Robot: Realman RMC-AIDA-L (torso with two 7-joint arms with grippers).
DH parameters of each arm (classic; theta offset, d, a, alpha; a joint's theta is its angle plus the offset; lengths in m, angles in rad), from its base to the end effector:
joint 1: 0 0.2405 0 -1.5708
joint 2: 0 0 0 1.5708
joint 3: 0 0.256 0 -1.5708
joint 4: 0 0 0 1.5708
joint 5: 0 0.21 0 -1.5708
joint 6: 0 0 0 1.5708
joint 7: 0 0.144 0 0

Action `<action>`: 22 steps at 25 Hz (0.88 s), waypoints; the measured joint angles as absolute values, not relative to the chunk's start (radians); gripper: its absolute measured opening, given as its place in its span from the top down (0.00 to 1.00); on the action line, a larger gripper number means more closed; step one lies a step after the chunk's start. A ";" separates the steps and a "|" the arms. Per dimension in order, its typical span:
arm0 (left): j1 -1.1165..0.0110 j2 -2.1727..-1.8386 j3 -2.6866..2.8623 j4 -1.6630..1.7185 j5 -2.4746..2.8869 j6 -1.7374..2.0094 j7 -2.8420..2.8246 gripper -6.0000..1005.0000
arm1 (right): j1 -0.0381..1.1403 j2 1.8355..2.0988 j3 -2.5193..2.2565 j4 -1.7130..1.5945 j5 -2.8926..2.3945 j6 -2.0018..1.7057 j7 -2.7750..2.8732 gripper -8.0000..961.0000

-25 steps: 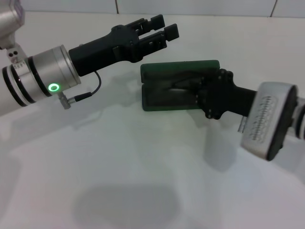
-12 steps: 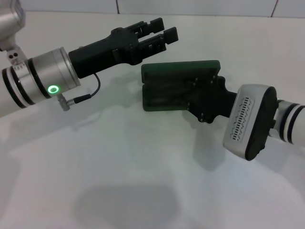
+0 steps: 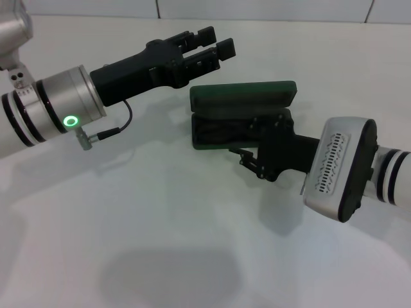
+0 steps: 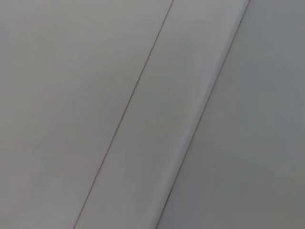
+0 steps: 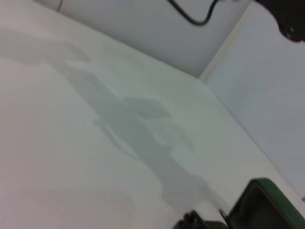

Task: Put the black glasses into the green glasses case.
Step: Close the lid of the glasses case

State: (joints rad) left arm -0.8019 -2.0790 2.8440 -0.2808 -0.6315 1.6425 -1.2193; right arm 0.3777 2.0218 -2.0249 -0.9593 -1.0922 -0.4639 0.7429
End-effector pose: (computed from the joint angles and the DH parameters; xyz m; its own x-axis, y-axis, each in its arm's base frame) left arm -0.2118 0.3591 -0.0182 0.4902 0.3228 0.8097 0.5499 -0.8352 0.0001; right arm 0.1951 0.3351 -0.1078 0.9594 0.2688 -0.0858 0.1702 -0.7938 -0.5839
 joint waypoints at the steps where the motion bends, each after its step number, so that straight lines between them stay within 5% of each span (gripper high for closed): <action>1: -0.802 -2.079 2.844 -0.281 -0.632 1.642 -1.219 0.35 | 0.378 2.022 -2.023 -0.959 -1.091 -0.474 0.748 0.63; 22: -0.802 -2.085 2.844 -0.271 -0.632 1.641 -1.219 0.35 | 0.486 2.023 -1.979 -0.841 -1.085 -0.500 0.854 0.63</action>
